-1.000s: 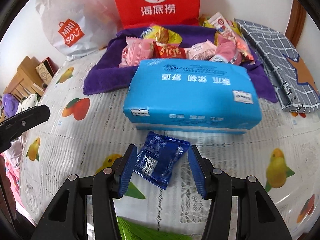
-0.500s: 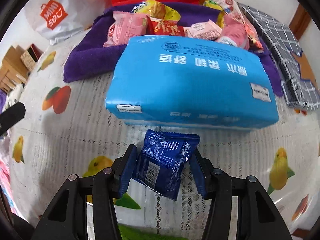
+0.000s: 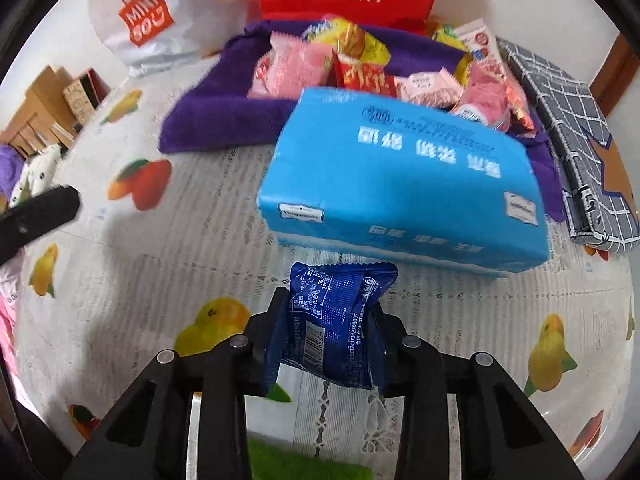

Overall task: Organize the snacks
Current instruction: 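Hold blue packet with right tool while left tool grasps green snack packet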

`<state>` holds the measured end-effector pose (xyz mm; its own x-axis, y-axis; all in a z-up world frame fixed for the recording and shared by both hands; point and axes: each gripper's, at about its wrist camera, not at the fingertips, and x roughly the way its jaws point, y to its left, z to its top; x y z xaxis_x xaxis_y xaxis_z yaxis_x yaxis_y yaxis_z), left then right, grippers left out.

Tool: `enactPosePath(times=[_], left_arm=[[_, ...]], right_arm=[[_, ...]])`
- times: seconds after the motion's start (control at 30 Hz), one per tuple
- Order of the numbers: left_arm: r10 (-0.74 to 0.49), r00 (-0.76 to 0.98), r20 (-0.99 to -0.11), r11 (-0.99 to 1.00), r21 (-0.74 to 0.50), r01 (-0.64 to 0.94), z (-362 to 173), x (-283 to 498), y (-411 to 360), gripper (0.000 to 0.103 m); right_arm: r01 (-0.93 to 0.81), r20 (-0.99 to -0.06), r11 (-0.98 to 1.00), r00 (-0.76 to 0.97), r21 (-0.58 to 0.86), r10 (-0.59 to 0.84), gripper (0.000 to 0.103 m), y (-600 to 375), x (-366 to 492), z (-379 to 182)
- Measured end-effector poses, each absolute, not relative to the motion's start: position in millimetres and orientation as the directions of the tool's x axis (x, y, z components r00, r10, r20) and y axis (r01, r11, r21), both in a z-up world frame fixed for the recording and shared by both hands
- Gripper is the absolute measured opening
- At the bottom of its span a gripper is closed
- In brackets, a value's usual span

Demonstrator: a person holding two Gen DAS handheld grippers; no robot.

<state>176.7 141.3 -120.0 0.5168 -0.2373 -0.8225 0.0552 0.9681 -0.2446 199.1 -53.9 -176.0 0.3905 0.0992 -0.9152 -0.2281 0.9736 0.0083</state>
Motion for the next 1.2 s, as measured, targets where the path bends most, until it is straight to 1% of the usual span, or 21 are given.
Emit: enactPosePath(times=[0.27,0.47,0.53,0.63,0.77,0.9,1.2], left_arm=[[-0.235,0.512,-0.826,0.97,-0.229,0.077,-113.5,160.7,121.4,0.056],[-0.237,0.498,-0.834,0.971,-0.213,0.106,-106.6,145.8,96.7,0.056],[-0.243,0.494,-0.835,0.97,-0.21,0.123,-103.5,139.8,86.9,0.061],[-0.248,0.497,-0.832,0.968,-0.199,0.15,-98.4,129.0,70.4,0.064],[-0.279,0.483,-0.83,0.958,-0.21,0.193,-95.6,113.8,46.2,0.065],[-0.276,0.48,-0.833,0.956,-0.183,0.231,-97.7,98.8,23.1,0.065],[-0.299,0.463,-0.835,0.939,-0.17,0.3,-112.2,65.3,-10.8,0.065]], right_arm=[[-0.235,-0.858,0.97,0.485,0.061,0.171,0.036,-80.1,175.6,-139.8],[-0.193,-0.817,0.979,0.551,0.071,0.168,0.036,-119.5,153.3,-118.4],[-0.173,-0.808,0.982,0.568,0.071,0.158,0.036,-132.7,148.2,-114.9],[-0.142,-0.792,0.987,0.593,0.074,0.145,0.036,-155.6,136.3,-109.7],[-0.105,-0.777,0.991,0.616,0.082,0.129,0.036,-181.9,121.8,-108.1],[-0.068,-0.765,0.992,0.632,0.102,0.122,0.036,-207.4,105.6,-110.6],[-0.026,-0.757,0.995,0.648,0.095,0.09,0.036,-247.5,76.8,-124.0]])
